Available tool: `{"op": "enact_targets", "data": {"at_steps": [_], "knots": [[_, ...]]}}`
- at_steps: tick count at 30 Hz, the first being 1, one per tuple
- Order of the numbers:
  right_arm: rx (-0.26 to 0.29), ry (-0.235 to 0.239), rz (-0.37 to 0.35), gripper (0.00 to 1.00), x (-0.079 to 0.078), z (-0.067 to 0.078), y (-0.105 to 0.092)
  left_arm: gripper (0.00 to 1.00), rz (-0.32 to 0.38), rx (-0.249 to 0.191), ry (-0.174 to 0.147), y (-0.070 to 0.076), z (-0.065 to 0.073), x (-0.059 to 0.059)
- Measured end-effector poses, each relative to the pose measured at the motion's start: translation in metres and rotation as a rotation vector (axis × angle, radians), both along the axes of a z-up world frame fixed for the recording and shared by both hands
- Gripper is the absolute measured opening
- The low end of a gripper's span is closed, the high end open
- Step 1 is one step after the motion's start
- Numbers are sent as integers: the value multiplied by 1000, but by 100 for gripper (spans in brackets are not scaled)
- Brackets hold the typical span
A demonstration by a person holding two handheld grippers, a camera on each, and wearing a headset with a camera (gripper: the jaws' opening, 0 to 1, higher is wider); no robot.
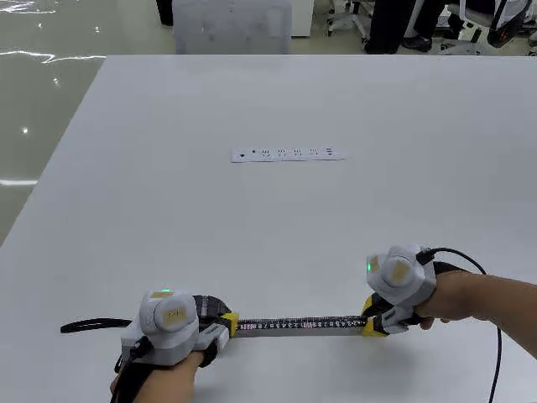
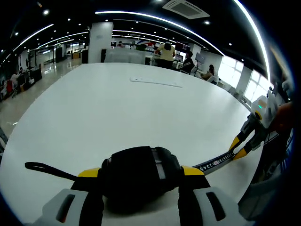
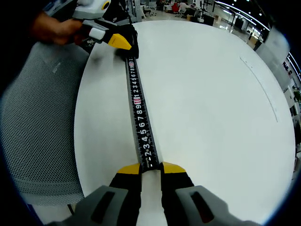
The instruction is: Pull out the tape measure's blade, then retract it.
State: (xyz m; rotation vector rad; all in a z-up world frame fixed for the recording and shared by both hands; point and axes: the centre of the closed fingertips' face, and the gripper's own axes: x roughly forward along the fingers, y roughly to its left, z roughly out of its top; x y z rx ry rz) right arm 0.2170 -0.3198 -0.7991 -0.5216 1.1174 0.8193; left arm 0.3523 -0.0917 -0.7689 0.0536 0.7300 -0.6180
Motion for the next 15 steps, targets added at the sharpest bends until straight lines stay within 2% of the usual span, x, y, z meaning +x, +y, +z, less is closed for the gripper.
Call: {"op": "enact_targets", "data": {"at_steps": [3, 9, 15], "knots": [[-10, -26, 8, 14, 4, 2, -2, 61, 7, -20, 13, 2, 0, 0], [10, -51, 21, 14, 9, 7, 1, 61, 3, -41, 21, 2, 1, 0], [12, -47, 31, 14, 11, 5, 4, 60, -16, -38, 17, 0, 1, -1]]}}
